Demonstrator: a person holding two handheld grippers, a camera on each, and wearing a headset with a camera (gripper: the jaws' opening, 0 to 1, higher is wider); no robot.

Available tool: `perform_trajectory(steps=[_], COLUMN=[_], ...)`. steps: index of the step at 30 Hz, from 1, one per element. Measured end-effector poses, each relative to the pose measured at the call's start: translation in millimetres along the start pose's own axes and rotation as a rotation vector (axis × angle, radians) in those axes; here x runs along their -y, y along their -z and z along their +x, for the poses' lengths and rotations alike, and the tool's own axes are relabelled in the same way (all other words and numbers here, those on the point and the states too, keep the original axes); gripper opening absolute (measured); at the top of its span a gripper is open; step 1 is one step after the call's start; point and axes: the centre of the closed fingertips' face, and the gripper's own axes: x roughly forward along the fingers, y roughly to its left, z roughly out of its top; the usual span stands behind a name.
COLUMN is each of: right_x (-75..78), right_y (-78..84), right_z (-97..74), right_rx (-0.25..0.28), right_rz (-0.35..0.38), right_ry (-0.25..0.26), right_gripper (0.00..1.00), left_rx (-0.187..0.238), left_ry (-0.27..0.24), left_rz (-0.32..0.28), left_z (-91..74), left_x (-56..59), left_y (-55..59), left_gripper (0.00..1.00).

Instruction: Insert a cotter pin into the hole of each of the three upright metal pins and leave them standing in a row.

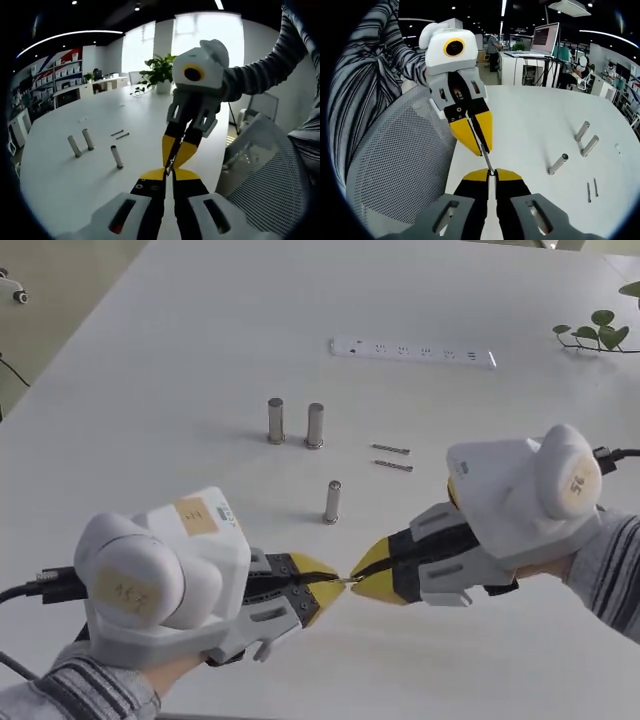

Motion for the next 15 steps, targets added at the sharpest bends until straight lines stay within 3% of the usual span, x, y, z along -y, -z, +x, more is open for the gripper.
perform_trajectory(steps=[3, 9, 15], right_x=[6.1, 31.4, 51.6], right_y=[7.7, 33.3, 46.4], right_z=[-0.5, -7.1, -13.6], right_rx=[-0.029, -0.139, -0.18], right_rz=[0.0, 0.063, 0.124], right_ry=[0.026, 0.14, 0.223], right_gripper=[0.0, 0.0, 0.0], left_rx=[0.005, 0.034, 0.05], left_ry=[-0.033, -0.154, -0.236], left_rz=[-0.004, -0.044, -0.082], left_z=[-0.6, -2.7, -0.9], left_x=[-5.8, -29.1, -49.2], left_y=[0.0, 0.3, 1.6], left_gripper=[0.09, 0.15, 0.18])
